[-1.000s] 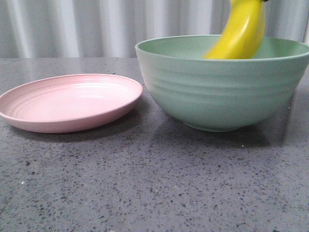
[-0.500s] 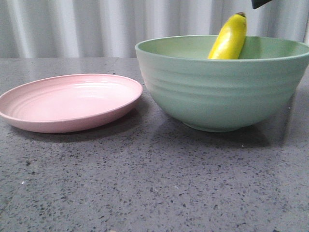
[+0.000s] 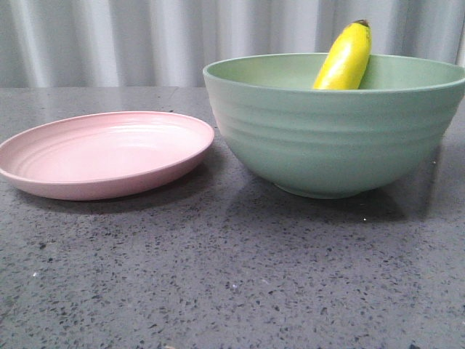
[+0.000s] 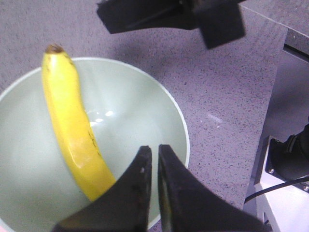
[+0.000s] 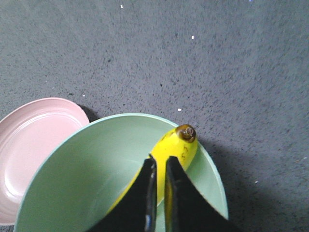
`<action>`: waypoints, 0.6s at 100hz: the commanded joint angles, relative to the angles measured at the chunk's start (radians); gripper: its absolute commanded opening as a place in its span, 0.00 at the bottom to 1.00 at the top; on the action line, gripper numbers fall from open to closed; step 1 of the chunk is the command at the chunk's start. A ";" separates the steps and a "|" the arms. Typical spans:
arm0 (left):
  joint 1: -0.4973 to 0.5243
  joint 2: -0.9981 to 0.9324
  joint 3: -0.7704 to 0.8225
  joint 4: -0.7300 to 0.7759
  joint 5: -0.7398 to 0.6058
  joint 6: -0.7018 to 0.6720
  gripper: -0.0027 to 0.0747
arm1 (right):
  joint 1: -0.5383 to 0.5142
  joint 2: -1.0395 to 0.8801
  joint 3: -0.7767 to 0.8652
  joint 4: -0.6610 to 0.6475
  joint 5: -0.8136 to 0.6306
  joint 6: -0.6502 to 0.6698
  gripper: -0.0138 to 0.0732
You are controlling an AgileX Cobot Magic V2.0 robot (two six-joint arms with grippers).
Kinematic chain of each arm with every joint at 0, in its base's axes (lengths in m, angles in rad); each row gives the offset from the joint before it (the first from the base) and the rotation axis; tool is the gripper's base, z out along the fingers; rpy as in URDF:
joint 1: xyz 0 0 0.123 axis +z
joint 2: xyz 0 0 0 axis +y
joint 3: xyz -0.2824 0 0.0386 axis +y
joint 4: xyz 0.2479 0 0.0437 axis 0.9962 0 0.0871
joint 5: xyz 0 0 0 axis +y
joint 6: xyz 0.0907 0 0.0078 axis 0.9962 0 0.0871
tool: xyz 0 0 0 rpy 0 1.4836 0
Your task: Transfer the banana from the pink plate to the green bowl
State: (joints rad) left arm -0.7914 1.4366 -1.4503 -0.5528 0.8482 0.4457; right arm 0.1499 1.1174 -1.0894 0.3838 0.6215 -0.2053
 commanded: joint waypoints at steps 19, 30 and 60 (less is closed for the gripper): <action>-0.003 -0.143 0.079 -0.032 -0.175 0.073 0.01 | 0.002 -0.231 0.195 -0.003 -0.234 -0.073 0.08; -0.003 -0.207 0.189 -0.032 -0.289 0.075 0.01 | 0.002 -0.337 0.327 -0.003 -0.339 -0.075 0.08; -0.003 -0.445 0.591 -0.032 -0.610 0.075 0.01 | 0.002 -0.603 0.564 -0.003 -0.368 -0.075 0.08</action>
State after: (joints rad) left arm -0.7914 1.0785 -0.9321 -0.5587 0.3846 0.5173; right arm 0.1499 0.5704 -0.5483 0.3807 0.3369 -0.2713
